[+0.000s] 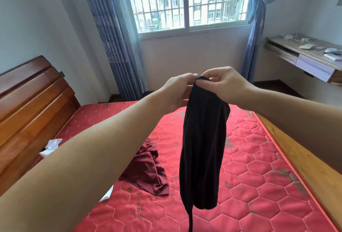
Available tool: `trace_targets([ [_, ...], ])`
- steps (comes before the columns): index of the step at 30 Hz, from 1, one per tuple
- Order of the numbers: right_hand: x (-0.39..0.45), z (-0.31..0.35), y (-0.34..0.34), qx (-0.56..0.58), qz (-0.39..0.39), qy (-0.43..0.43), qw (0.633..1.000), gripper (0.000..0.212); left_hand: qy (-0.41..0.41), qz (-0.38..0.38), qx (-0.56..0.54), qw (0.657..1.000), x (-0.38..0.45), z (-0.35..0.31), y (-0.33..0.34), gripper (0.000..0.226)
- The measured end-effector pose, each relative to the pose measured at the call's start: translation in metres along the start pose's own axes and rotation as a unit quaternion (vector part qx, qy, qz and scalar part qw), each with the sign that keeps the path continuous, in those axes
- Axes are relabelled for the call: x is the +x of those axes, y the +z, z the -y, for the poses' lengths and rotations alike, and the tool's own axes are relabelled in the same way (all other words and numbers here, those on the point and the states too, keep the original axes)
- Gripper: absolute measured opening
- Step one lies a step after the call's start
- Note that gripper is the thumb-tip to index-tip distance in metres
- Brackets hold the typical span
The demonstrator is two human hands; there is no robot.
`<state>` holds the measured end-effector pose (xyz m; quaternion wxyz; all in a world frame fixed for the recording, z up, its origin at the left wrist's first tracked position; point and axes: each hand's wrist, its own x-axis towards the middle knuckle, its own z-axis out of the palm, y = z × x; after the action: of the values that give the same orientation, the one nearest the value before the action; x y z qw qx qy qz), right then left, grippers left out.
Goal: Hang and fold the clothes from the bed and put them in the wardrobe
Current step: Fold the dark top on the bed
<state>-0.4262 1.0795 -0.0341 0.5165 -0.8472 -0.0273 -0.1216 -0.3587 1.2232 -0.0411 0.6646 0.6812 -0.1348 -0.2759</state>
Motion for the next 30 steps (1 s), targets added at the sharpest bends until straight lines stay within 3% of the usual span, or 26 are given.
trace_targets([
  [3, 0.001, 0.0, -0.005, 0.029, 0.004, 0.01, 1.0, 0.013, 0.027, 0.088, 0.013, 0.996, -0.003, 0.001, -0.004, 0.019],
  [5, 0.001, 0.001, -0.007, 0.031, 0.021, 0.016, 0.999, 0.013, 0.064, 0.109, 0.071, 0.989, -0.003, 0.005, -0.005, 0.032],
  [7, 0.001, -0.003, -0.011, -0.017, 0.063, 0.032, 0.997, 0.019, 0.096, 0.076, 0.148, 0.981, -0.003, 0.008, -0.007, 0.039],
  [9, -0.003, -0.013, -0.016, -0.106, 0.153, 0.081, 0.979, 0.023, 0.124, 0.031, 0.196, 0.972, -0.001, 0.009, -0.011, 0.041],
  [11, -0.012, -0.024, -0.018, -0.19, 0.28, 0.174, 0.925, 0.011, 0.131, 0.013, 0.212, 0.968, -0.002, 0.009, -0.017, 0.041],
  [13, -0.019, -0.034, -0.014, -0.303, 0.345, 0.201, 0.865, 0.009, 0.125, 0.031, 0.257, 0.958, -0.005, 0.009, -0.018, 0.041],
  [15, -0.017, -0.036, -0.01, -0.474, 0.326, 0.131, 0.808, 0.019, 0.11, 0.055, 0.326, 0.938, -0.009, 0.01, -0.016, 0.041],
  [17, -0.013, -0.037, -0.015, -0.615, 0.255, 0.031, 0.745, 0.015, 0.097, 0.056, 0.368, 0.923, -0.01, 0.013, -0.017, 0.042],
  [19, -0.009, -0.042, -0.029, -0.665, 0.185, -0.05, 0.722, 0.008, 0.096, 0.041, 0.376, 0.921, -0.007, 0.016, -0.023, 0.044],
  [23, -0.004, -0.062, -0.047, -0.596, 0.036, -0.247, 0.763, 0.012, 0.108, -0.028, 0.394, 0.912, -0.001, 0.019, -0.037, 0.046],
  [25, -0.005, -0.063, -0.046, -0.559, 0.008, -0.28, 0.781, 0.015, 0.115, -0.039, 0.4, 0.909, 0.002, 0.018, -0.041, 0.04],
  [27, -0.002, -0.064, -0.045, -0.532, 0.006, -0.249, 0.809, 0.013, 0.129, -0.036, 0.395, 0.909, 0.004, 0.017, -0.047, 0.033],
  [30, 0.006, -0.062, -0.049, -0.376, 0.023, -0.044, 0.925, 0.016, 0.139, -0.043, 0.373, 0.916, 0.007, 0.018, -0.053, 0.031],
])
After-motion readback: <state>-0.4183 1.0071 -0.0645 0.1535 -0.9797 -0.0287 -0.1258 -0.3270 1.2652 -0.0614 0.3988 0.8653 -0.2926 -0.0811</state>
